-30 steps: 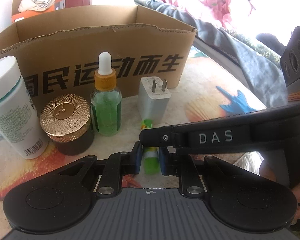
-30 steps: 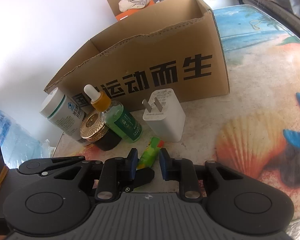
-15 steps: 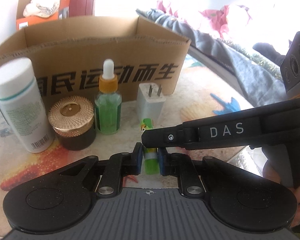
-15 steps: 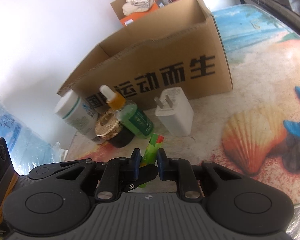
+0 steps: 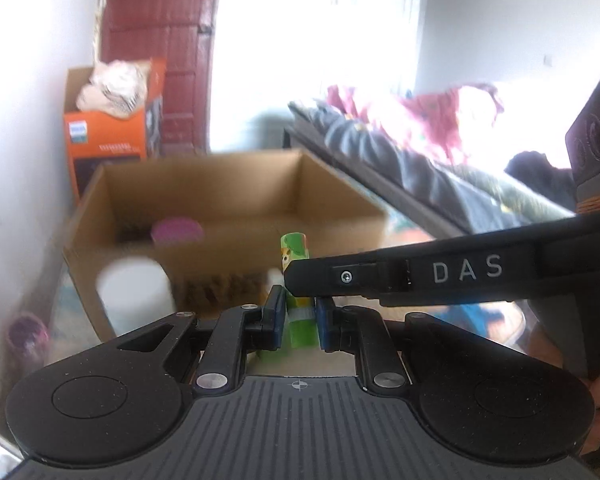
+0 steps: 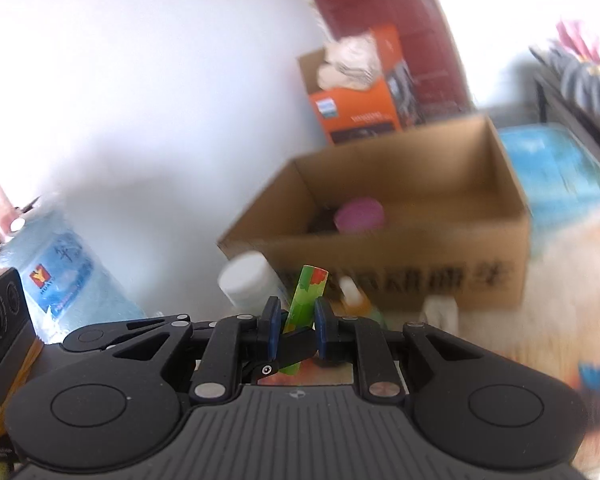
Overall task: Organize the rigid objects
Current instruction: 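Carry the glue stick into the cardboard box and open the right tool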
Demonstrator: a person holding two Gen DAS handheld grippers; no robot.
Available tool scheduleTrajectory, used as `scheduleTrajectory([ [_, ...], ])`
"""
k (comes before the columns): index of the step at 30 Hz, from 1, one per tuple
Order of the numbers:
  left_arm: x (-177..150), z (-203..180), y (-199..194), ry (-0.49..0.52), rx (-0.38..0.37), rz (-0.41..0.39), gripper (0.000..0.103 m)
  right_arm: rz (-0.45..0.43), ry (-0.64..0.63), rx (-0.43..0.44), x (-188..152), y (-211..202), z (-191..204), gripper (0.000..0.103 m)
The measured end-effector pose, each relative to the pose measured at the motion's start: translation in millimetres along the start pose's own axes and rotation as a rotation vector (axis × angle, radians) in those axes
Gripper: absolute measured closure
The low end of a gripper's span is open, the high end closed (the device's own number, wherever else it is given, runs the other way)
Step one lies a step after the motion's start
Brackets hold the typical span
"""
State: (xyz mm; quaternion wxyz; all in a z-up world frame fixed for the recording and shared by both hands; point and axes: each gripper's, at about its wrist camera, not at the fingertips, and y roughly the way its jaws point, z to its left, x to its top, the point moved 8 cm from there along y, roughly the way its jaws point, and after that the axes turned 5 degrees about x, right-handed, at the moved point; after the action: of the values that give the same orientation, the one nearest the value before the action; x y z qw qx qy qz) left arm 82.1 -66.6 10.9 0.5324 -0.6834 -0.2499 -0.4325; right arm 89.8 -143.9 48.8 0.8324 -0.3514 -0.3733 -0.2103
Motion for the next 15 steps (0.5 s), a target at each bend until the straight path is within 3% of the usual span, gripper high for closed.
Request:
scheduleTrajectory([
  [7,62,38,15,-0.034,0.019,-0.037,0.087,-0.005,-0.074,0.063,73,34,9,0.083],
  [11,83,59,52,-0.048,0.022,0.044,0.088,0.087,-0.021,0.075,103,76,-12,0.083],
  [15,80,78,100,-0.064,0.012,0.207,0.087,0.222,0.098,0.068,113,126,-49,0.083],
])
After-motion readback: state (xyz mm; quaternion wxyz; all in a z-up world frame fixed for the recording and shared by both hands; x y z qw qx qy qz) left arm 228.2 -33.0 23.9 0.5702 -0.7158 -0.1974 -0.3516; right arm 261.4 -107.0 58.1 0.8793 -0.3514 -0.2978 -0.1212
